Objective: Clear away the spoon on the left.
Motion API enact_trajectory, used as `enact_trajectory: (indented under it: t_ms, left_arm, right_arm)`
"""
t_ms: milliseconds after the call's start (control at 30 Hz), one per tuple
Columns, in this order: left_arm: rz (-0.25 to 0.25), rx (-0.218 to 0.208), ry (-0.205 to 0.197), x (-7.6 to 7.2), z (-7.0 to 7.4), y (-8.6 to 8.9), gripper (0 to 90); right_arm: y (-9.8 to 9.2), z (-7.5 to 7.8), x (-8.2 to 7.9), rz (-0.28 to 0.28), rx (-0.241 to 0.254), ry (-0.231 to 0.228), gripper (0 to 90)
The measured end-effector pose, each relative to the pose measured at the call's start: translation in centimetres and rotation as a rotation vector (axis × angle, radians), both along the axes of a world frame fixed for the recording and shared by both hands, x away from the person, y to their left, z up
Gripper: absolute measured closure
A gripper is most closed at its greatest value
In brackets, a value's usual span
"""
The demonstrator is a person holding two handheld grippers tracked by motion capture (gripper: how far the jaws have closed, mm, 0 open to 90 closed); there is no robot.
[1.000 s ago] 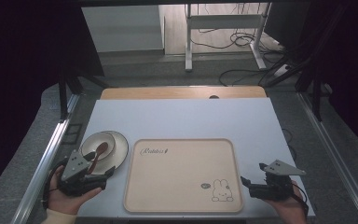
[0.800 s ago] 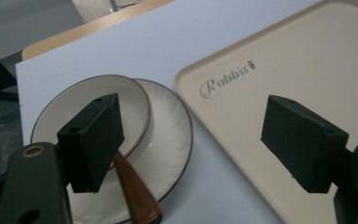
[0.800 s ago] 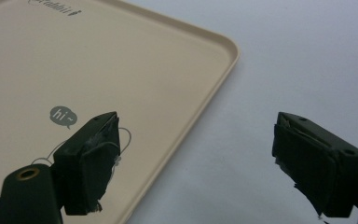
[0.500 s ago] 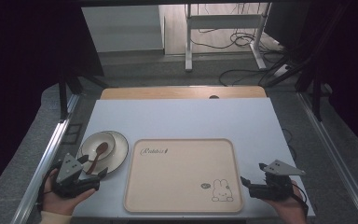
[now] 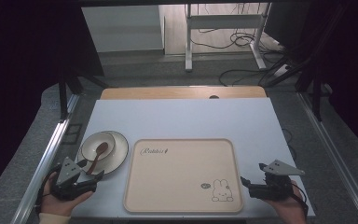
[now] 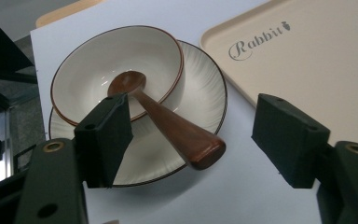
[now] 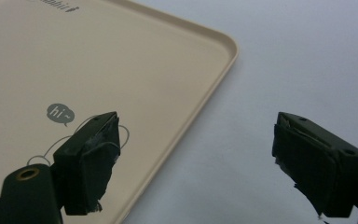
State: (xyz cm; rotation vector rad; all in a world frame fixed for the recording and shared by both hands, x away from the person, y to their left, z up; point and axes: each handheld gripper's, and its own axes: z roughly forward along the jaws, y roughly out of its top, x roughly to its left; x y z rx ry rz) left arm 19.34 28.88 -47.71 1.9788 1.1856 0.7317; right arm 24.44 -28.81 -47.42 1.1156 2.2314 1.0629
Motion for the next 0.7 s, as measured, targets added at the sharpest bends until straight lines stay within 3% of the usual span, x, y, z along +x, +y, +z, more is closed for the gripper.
enact_trajectory:
  t_ms: [167,300,467,700]
  left_arm:
    - [0.002,0.01,-0.009,-0.05,-0.13,0.16,34.2]
    - [-0.004,0.026,-0.007,-0.11,-0.22,0.22,42.8]
    - [-0.003,0.071,-0.017,-0.34,-0.52,0.14,51.6]
    - [0.002,0.085,-0.025,-0.35,-0.58,0.17,60.5]
  right_arm:
    - [0.01,-0.01,0.01,0.0,-0.001,0.0,15.0]
    - [0.0,-0.04,0.02,-0.001,-0.002,0.002,14.9]
    - [0.02,-0.05,0.03,0.0,-0.002,0.003,14.9]
    - [0.08,-0.06,0.03,0.0,-0.006,0.002,14.9]
